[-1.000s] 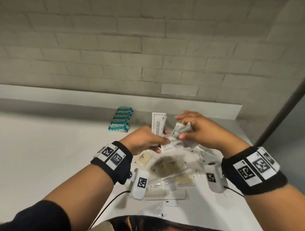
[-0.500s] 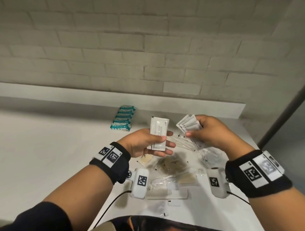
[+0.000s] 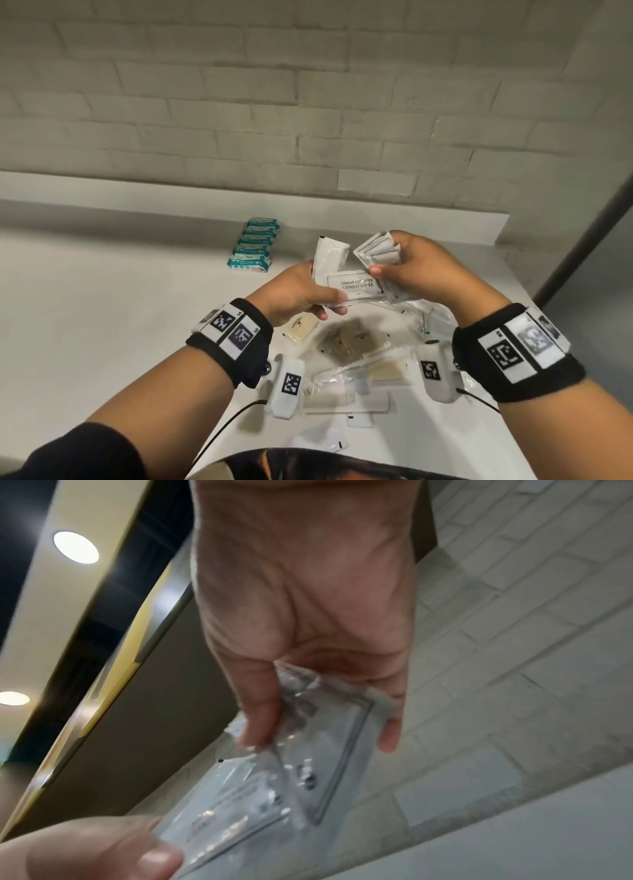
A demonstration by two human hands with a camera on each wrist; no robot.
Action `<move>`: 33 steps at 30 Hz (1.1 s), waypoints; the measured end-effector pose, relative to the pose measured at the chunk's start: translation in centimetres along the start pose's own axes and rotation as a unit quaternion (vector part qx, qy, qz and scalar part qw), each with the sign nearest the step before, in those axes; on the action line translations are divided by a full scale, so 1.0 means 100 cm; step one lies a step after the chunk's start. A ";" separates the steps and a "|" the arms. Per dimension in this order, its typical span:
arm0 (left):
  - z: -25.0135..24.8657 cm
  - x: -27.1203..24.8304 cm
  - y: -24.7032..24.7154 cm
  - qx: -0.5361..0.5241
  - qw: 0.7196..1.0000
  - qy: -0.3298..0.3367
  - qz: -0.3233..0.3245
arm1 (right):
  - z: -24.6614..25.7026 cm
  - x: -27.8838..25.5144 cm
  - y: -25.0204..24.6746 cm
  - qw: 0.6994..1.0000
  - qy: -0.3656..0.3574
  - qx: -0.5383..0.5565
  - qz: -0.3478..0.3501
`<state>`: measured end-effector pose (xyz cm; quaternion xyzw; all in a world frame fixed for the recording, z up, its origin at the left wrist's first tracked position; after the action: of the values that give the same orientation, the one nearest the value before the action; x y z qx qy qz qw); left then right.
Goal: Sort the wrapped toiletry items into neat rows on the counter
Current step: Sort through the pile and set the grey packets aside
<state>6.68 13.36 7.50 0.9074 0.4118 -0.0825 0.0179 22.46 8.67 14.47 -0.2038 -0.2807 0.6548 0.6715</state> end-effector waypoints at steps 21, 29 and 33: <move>0.019 0.011 -0.022 -0.010 0.991 0.011 -0.133 | -0.066 -0.006 0.009 0.960 0.122 0.230 -0.107; 0.008 0.010 -0.018 -0.034 0.989 0.051 -0.138 | -0.026 0.004 -0.006 0.969 0.068 0.226 -0.077; 0.007 0.016 0.002 -0.097 0.983 0.074 -0.141 | -0.008 0.015 0.028 0.955 0.077 0.284 -0.039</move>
<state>7.76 14.37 6.58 0.8379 0.5416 0.0231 0.0637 20.85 10.36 12.25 -0.0431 -0.0380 0.6635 0.7460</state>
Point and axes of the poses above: each hand's wrist, its own x-axis towards the middle knuckle, its own y-axis out of the palm, z = x × y, the point moved 6 cm from there along x, towards the middle knuckle, and after that the axes turned 3 degrees about -y, right-handed, at the moved point
